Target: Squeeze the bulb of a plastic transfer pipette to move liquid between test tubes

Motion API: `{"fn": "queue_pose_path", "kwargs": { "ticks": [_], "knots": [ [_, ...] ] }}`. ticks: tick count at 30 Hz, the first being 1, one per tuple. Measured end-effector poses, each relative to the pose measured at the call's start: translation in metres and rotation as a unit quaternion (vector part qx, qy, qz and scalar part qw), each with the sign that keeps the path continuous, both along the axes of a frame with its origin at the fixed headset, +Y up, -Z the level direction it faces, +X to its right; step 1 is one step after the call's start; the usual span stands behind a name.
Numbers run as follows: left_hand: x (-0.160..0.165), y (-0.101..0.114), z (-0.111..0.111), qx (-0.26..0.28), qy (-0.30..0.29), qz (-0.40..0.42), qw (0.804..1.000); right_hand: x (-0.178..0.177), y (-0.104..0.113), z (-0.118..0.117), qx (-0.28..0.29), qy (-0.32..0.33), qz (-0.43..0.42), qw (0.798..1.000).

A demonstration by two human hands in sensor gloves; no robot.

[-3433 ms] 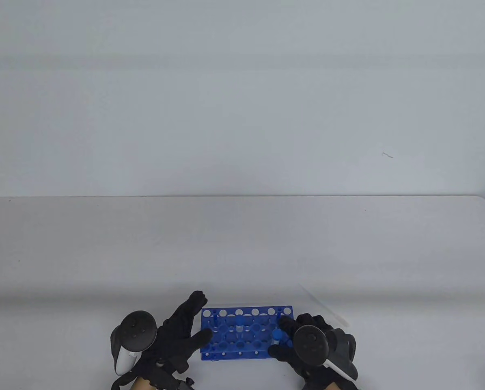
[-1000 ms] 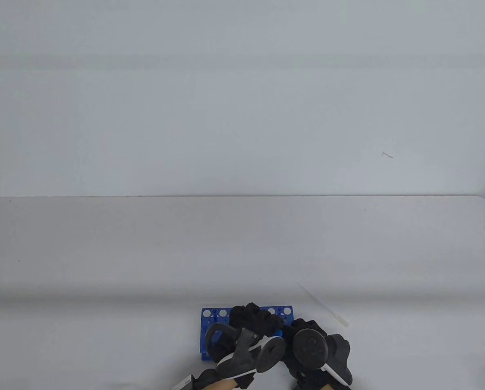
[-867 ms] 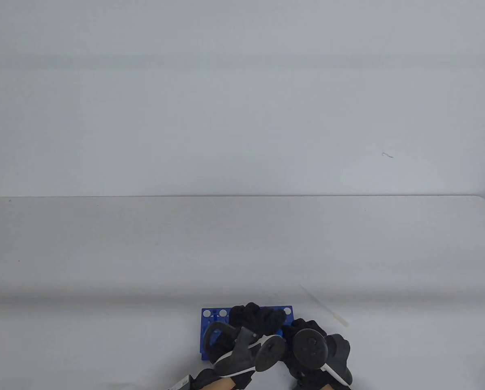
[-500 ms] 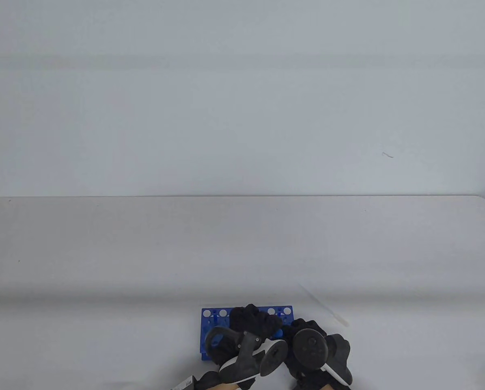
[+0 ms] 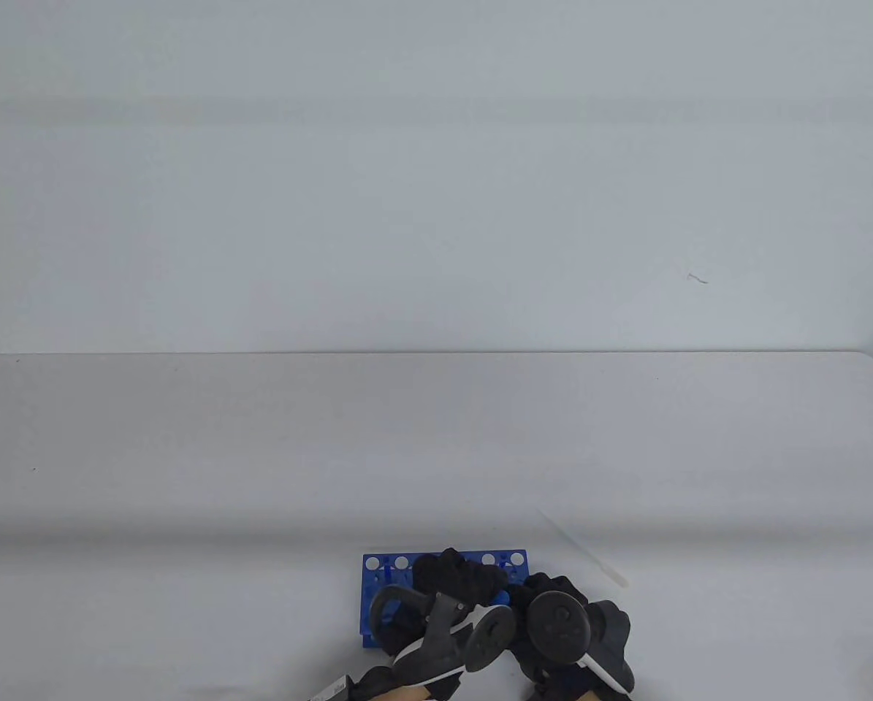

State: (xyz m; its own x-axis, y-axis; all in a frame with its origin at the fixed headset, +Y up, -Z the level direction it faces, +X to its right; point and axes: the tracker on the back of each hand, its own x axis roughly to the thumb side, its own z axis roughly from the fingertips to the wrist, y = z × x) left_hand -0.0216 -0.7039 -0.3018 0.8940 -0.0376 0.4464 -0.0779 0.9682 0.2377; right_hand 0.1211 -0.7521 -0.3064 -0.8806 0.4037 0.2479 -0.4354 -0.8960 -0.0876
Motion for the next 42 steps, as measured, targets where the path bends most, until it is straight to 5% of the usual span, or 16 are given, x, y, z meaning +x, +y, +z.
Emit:
{"fn": "queue_pose_path", "kwargs": {
  "ticks": [5,14,23,34,39,42],
  "knots": [
    [-0.001,0.008,-0.001,-0.051,-0.023,-0.005,0.998,0.000,0.000,0.000,-0.001,0.000,-0.001,1.000],
    [0.000,0.002,0.003,0.015,0.001,0.011,1.000,0.000,0.000,0.000,-0.001,0.000,0.000,1.000],
    [0.001,0.008,0.003,-0.038,-0.030,-0.016,0.999,0.000,-0.001,0.000,-0.001,0.000,-0.001,1.000],
    [-0.005,0.007,0.001,-0.002,-0.003,0.046,0.999,0.000,-0.001,0.000,-0.001,0.000,-0.001,1.000],
    [-0.030,0.043,0.003,-0.005,0.015,0.146,0.989,0.000,-0.001,0.000,-0.001,0.001,-0.002,1.000],
    [-0.058,0.068,0.007,0.038,0.050,0.170,0.983,0.000,-0.001,0.000,-0.001,0.001,-0.003,1.000]
  ]
}}
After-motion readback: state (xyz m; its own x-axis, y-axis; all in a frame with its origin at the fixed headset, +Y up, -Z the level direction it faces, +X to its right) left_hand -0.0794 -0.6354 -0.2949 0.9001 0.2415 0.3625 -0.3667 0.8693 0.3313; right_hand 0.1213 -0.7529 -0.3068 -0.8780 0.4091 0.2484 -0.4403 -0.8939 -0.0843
